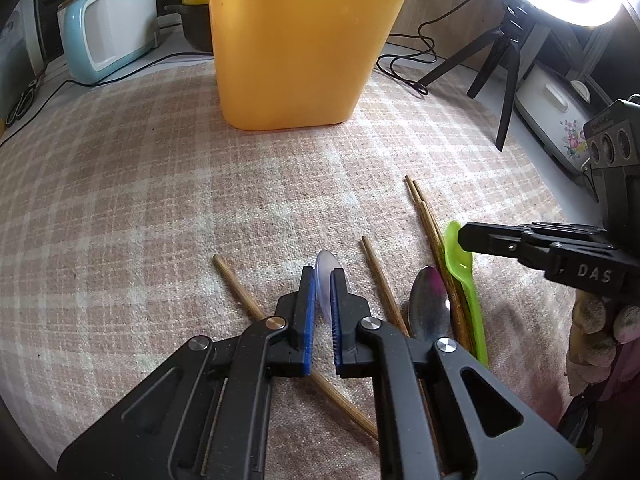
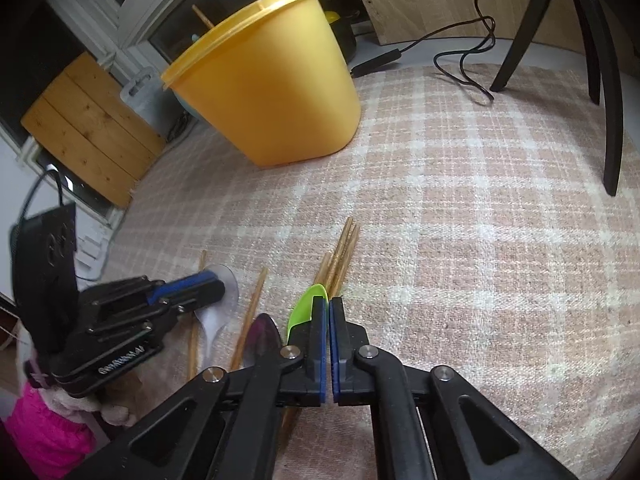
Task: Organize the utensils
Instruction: 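Close the right tool on the green plastic spoon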
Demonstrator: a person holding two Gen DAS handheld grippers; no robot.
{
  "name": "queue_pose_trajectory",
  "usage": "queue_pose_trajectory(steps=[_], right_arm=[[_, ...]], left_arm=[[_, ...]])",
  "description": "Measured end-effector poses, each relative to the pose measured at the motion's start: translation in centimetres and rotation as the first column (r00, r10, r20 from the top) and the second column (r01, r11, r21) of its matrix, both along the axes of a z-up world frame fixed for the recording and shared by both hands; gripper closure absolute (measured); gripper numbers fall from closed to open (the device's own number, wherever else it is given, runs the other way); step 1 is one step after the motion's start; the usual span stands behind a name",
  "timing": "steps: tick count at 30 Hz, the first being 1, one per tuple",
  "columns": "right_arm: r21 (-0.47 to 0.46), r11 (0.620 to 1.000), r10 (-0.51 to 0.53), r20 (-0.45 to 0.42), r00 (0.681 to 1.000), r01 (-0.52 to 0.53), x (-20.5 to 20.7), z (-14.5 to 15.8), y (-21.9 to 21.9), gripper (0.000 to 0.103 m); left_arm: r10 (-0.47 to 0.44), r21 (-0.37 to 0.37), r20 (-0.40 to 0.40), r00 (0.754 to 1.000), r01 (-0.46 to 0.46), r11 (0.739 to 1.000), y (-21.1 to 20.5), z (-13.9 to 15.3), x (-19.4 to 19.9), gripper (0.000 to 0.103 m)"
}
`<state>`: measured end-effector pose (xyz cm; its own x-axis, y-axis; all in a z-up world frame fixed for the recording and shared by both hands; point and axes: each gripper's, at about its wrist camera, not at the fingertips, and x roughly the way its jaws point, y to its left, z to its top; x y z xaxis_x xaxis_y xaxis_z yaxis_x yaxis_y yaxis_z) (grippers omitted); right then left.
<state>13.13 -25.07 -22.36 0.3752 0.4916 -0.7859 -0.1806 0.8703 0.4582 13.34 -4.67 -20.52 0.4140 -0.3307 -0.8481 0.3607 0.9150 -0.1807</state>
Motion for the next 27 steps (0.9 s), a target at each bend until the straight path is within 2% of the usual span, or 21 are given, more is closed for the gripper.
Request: queue_pose_trajectory(steps=[4, 7, 8, 10, 17, 22, 27], right_arm=[[0.009, 1.000, 0.016, 0.008, 1.000, -0.016, -0.1, 0.3, 0.1, 0.103], [0.006, 0.999, 0.039, -0.008, 0.999, -0.039, 0.0, 0.0, 0.4, 0.097], [0.001, 0.999, 0.041, -0.015, 0.999, -0.041, 0.0, -0.1, 0.5, 0.084], [-0.012, 0.999, 0.037, -0.021, 0.999, -0.037, 0.0, -0.3, 0.7, 0.069], [-0.093, 0.993, 0.076, -0.009, 0.997, -0.077, -0.4, -0.8, 2.4, 0.077], [-0.108, 0.992, 0.060, 0.008, 0.998, -0.058, -0.7, -0.4, 2.4, 0.078], [-0.107, 0.993, 0.048, 0.056, 0.997, -0.042, -1.1, 1.3, 1.8, 0.080]], left_arm=[[0.001, 0.000, 0.001, 1.000, -0.001, 1.000, 0.0, 0.0, -0.1, 0.098], [0.002, 0.000, 0.001, 1.000, -0.002, 1.000, 0.0, 0.1, -0.2, 0.098], [0.002, -0.001, 0.000, 1.000, -0.002, 1.000, 0.1, 0.1, -0.2, 0.098], [0.002, 0.000, 0.001, 1.000, -0.002, 1.000, 0.1, 0.1, -0.2, 0.098], [0.005, 0.002, 0.002, 1.000, -0.005, 1.000, 0.2, 0.2, -0.4, 0.098], [0.010, -0.007, 0.007, 1.000, -0.009, 1.000, 0.5, 0.5, -0.7, 0.099], [0.028, -0.045, 0.018, 0.999, -0.027, 0.999, 1.4, 1.7, -0.8, 0.101]])
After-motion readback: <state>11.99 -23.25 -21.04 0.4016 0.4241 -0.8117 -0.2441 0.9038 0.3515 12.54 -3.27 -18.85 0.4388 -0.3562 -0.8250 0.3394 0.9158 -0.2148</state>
